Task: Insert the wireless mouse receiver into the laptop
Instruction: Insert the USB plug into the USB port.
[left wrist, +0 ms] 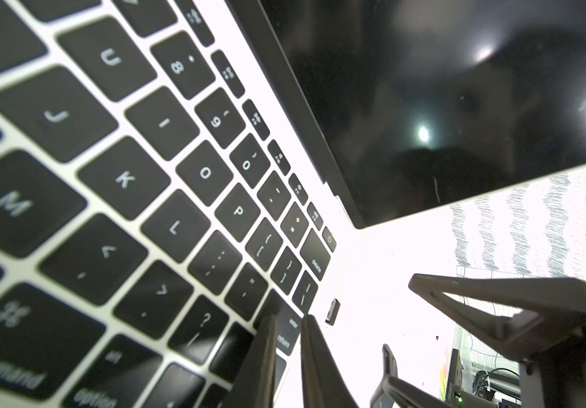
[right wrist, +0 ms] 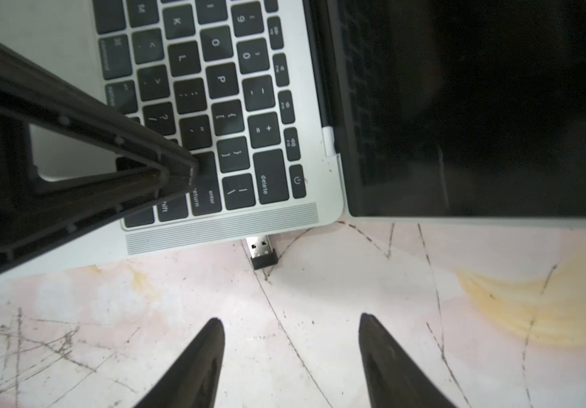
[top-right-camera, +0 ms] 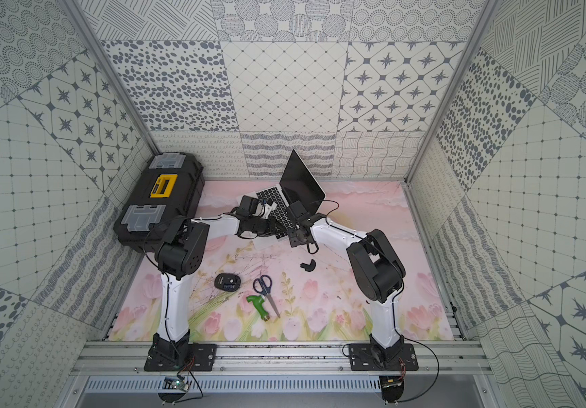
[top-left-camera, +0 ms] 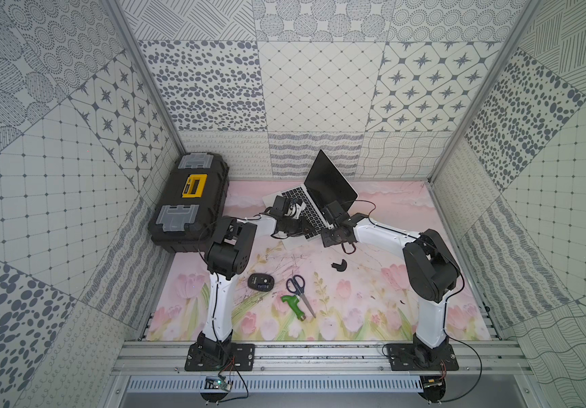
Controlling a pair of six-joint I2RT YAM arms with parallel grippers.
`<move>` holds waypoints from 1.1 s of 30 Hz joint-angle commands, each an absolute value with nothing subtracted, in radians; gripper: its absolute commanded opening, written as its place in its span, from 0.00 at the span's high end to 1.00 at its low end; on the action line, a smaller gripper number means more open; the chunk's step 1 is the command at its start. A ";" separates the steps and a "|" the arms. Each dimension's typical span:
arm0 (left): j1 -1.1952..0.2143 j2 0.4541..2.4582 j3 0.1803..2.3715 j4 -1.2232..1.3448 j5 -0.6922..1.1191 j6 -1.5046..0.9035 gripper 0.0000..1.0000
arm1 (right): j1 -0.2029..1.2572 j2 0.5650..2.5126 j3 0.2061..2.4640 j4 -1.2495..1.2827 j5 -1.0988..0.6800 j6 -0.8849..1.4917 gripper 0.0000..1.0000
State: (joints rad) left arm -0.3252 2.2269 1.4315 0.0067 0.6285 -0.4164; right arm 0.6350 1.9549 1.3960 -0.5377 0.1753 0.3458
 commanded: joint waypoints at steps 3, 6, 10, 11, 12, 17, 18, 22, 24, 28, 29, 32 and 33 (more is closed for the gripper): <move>-0.323 2.269 1.420 -0.207 0.495 -0.377 0.83 | 0.636 1.974 1.401 -0.464 0.085 0.636 0.29; -0.321 2.269 1.419 -0.207 0.494 -0.376 0.83 | 0.635 1.986 1.373 -0.374 0.020 0.747 0.29; -0.322 2.270 1.420 -0.213 0.491 -0.370 0.83 | 0.634 2.007 1.354 -0.308 0.004 0.806 0.30; -0.322 2.270 1.419 -0.216 0.491 -0.370 0.83 | 0.633 2.011 1.351 -0.302 0.008 0.817 0.31; -0.321 2.269 1.419 -0.215 0.491 -0.368 0.82 | 0.633 2.016 1.346 -0.295 0.007 0.830 0.31; -0.321 2.270 1.421 -0.216 0.490 -0.367 0.83 | 0.630 2.026 1.307 -0.227 -0.007 0.886 0.34; -0.321 2.270 1.422 -0.216 0.489 -0.367 0.83 | 0.629 2.027 1.301 -0.220 -0.003 0.891 0.34; -0.320 2.271 1.423 -0.218 0.488 -0.364 0.82 | 0.627 2.036 1.284 -0.191 -0.002 0.918 0.36; -0.319 2.272 1.422 -0.219 0.486 -0.364 0.83 | 0.628 2.041 1.276 -0.168 -0.007 0.931 0.37; -0.318 2.275 1.422 -0.219 0.486 -0.362 0.83 | 0.625 2.049 1.267 -0.139 0.006 0.942 0.38; -0.319 2.276 1.422 -0.219 0.486 -0.362 0.83 | 0.623 2.051 1.262 -0.128 0.005 0.949 0.38; -0.318 2.278 1.422 -0.221 0.486 -0.361 0.83 | 0.623 2.051 1.247 -0.084 0.006 0.973 0.40; -0.318 2.279 1.422 -0.220 0.487 -0.361 0.83 | 0.623 2.051 1.241 -0.065 0.009 0.976 0.40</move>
